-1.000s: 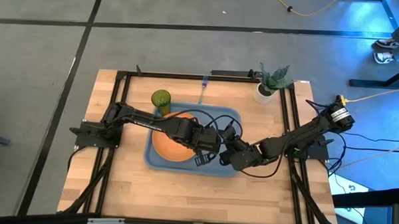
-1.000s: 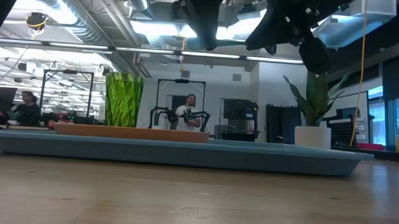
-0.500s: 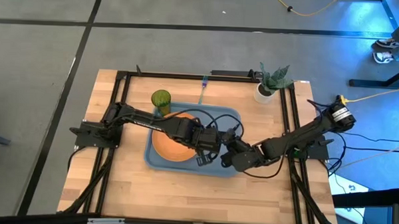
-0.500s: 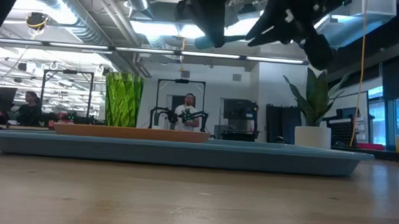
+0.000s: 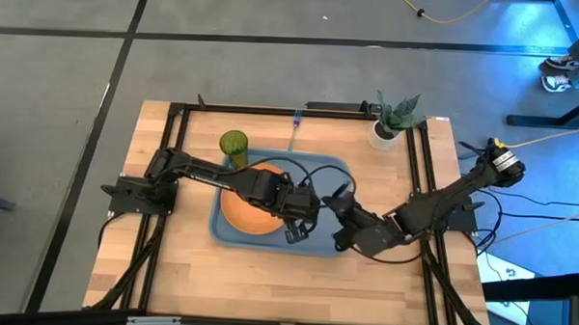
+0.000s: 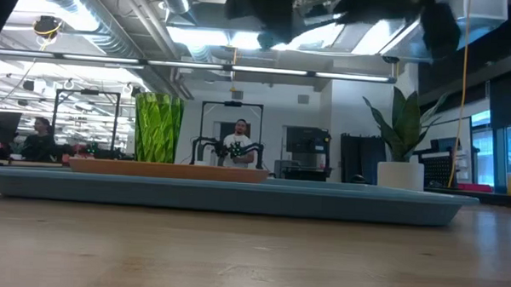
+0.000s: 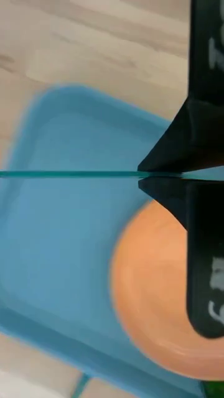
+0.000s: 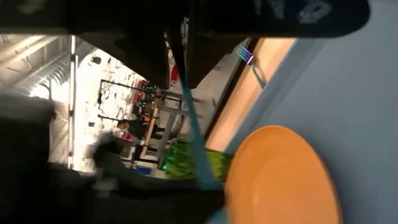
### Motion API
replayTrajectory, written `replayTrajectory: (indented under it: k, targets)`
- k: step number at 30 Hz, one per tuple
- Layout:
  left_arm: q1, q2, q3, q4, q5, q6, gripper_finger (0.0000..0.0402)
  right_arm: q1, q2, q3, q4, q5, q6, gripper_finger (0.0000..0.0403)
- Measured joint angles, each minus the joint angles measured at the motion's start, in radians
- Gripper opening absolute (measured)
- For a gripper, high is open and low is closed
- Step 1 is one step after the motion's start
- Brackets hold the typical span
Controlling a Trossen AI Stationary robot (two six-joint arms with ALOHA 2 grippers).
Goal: Pick and place plate/cup/fork/spoon on tray
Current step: Put the blue spoon on the blue tray to the right of the orange plate
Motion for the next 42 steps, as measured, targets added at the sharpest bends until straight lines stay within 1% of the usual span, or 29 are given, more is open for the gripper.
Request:
replayTrajectory:
  k: [3,5,10,13,20,24,27,30,33,34,36,39,42]
  targets:
    - [-0.005,0.001,-0.011,-0.014,0.024,-0.002,0.0000,0.020,-0.006,0.006,0.015,0.034,0.011,0.0057]
    - [-0.014,-0.006,-0.006,0.005,0.019,-0.011,0.0000,0.027,-0.004,0.006,0.009,0.056,0.027,0.0057]
    - [-0.026,-0.010,-0.006,-0.010,0.012,-0.029,0.0000,0.035,-0.003,0.005,-0.011,0.098,0.052,0.0057]
    - [-0.029,-0.011,-0.005,-0.012,0.015,-0.054,0.0000,0.044,-0.004,0.005,-0.016,0.145,0.050,0.0057]
    - [-0.029,-0.011,-0.004,-0.024,-0.053,-0.148,0.0000,0.081,-0.059,0.003,-0.016,0.240,0.054,0.0057]
    - [-0.029,-0.007,-0.004,-0.033,-0.101,-0.227,0.0000,0.104,-0.110,0.003,-0.006,0.328,0.055,0.0057]
    - [-0.029,-0.005,-0.003,-0.062,-0.150,-0.308,0.0000,0.124,-0.145,0.003,0.035,0.402,0.052,0.0057]
    - [-0.026,-0.005,-0.002,-0.109,-0.185,-0.413,0.0000,0.145,-0.183,0.003,0.071,0.418,0.054,0.0057]
    - [-0.024,0.010,0.000,-0.170,-0.190,-0.505,0.0000,0.159,-0.209,0.003,0.128,0.420,0.054,0.0058]
    - [-0.022,0.020,0.001,-0.178,-0.181,-0.529,0.0000,0.163,-0.216,0.003,0.142,0.420,0.054,0.0058]
    - [-0.019,0.051,-0.001,-0.189,-0.125,-0.560,0.0000,0.168,-0.227,0.003,0.162,0.420,0.055,0.0058]
    - [-0.013,0.105,-0.001,-0.185,-0.039,-0.555,0.0000,0.169,-0.236,0.003,0.168,0.420,0.058,0.0058]
    - [-0.010,0.153,-0.003,-0.184,0.019,-0.558,0.0000,0.169,-0.237,0.003,0.169,0.420,0.100,0.0058]
